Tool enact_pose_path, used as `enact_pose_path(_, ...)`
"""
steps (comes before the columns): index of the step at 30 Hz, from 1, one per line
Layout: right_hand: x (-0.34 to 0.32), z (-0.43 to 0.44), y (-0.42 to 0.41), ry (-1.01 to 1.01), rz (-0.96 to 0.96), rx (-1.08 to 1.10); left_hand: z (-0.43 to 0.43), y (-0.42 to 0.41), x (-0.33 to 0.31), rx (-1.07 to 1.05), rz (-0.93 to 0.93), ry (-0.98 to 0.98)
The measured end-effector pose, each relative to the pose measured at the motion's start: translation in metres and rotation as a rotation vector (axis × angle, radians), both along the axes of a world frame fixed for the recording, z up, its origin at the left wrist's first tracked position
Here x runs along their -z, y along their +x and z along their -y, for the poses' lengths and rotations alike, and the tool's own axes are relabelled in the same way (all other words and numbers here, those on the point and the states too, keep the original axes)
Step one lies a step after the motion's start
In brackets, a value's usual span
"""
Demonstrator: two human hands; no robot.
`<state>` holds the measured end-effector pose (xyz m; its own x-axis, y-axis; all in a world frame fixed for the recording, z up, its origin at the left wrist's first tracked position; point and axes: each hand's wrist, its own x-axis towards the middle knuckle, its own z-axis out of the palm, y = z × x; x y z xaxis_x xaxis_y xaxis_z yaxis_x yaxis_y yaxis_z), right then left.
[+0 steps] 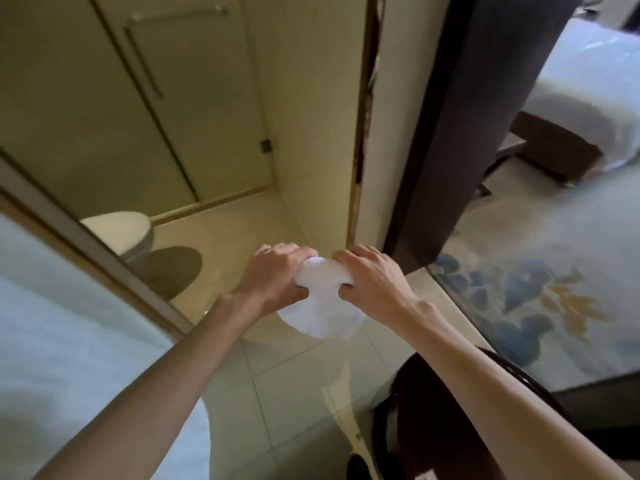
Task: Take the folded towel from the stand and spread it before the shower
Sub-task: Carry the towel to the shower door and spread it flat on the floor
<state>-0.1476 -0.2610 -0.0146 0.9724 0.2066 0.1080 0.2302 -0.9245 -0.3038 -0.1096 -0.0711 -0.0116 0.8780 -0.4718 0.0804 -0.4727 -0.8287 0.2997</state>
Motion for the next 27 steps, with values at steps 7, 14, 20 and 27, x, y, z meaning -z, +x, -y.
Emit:
enact_pose_path(7, 0.005, -0.022, 0.023, 0.033, -0.013, -0.209, -0.027, -0.016, 0.002, -0.192, 0.035, 0.020)
enact_pose_path(14, 0.012, -0.059, 0.042, 0.012, -0.026, -0.338, -0.064, -0.023, 0.015, -0.318, 0.042, 0.045)
enact_pose_path(20, 0.016, -0.086, 0.048, -0.018, -0.036, -0.387, -0.089, -0.028, 0.024, -0.376, 0.017, 0.037)
enact_pose_path(27, 0.017, -0.113, 0.063, -0.037, -0.031, -0.399, -0.114, -0.020, 0.025, -0.395, -0.005, 0.024)
